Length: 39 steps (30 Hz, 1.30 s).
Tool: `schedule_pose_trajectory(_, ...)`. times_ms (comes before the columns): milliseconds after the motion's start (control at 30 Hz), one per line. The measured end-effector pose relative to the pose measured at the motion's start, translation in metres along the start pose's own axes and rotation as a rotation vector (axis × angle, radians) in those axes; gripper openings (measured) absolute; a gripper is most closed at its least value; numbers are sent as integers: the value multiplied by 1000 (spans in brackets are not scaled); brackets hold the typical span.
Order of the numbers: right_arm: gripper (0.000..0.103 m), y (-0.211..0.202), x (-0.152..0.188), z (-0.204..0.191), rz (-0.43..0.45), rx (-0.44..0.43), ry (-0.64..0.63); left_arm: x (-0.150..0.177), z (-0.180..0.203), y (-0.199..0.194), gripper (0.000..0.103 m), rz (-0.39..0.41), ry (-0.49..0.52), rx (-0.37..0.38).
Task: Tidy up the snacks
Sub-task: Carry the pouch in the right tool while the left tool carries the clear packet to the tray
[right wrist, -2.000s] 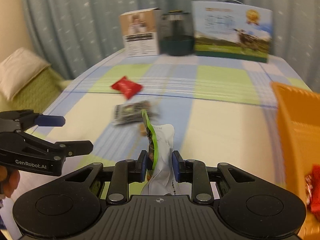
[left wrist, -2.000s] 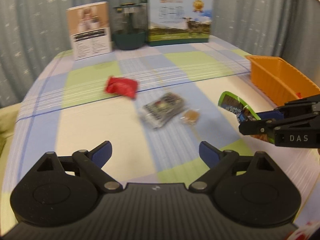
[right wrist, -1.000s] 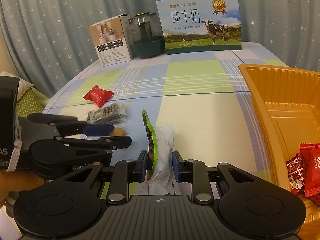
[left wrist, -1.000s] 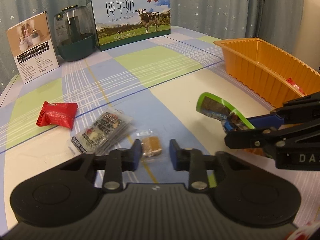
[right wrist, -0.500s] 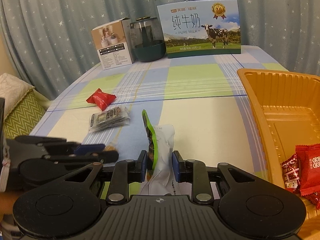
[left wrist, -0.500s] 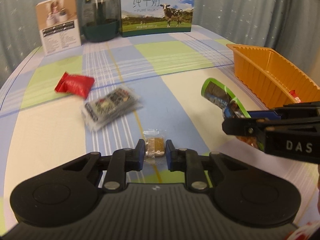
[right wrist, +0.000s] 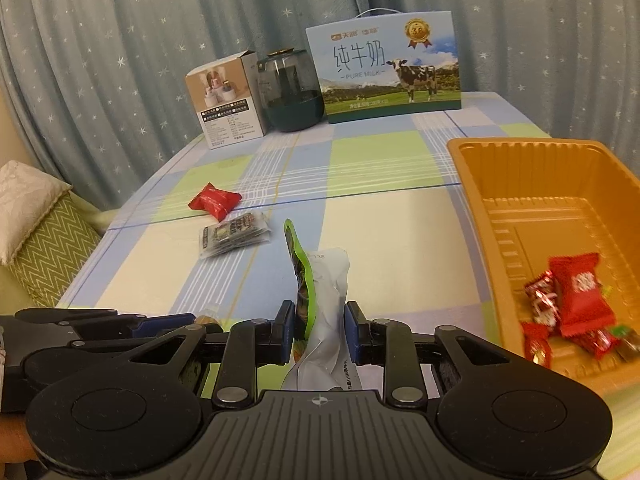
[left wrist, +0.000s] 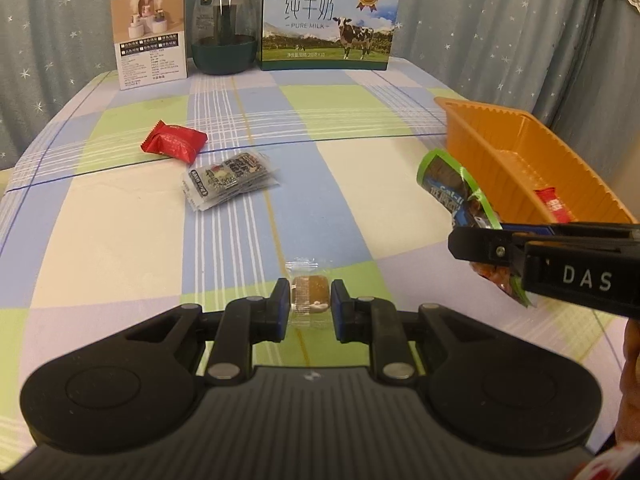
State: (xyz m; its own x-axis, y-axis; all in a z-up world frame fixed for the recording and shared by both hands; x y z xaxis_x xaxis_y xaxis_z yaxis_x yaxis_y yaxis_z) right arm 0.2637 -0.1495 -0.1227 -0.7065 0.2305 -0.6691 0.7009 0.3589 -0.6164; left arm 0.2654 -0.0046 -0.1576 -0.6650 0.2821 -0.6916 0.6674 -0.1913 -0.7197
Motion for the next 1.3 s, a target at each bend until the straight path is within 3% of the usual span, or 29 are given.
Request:
schedule_pose_trajectory(767, 26, -79, -6, -5, 80, 7, 16, -17, 29, -76, 19, 56, 9, -7)
schedule_pose_trajectory(1300, 26, -124, -37, 45, 162, 98, 99, -54, 76, -77, 19, 101, 70, 66)
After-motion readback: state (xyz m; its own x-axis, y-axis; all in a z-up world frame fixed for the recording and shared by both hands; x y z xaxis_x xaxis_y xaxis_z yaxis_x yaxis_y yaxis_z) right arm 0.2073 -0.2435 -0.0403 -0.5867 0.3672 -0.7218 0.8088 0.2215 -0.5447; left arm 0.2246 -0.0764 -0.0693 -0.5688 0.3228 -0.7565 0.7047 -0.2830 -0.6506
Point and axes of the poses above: each gripper's, at about its wrist camera, not at the fingertips, and y roughly the way its jaws point, z to its right, x to its underside, the point moved 8 cm from there along y, roughly the way its jaws point, and after that the axes turned 11 degrees about y, right-handed, at the moved point
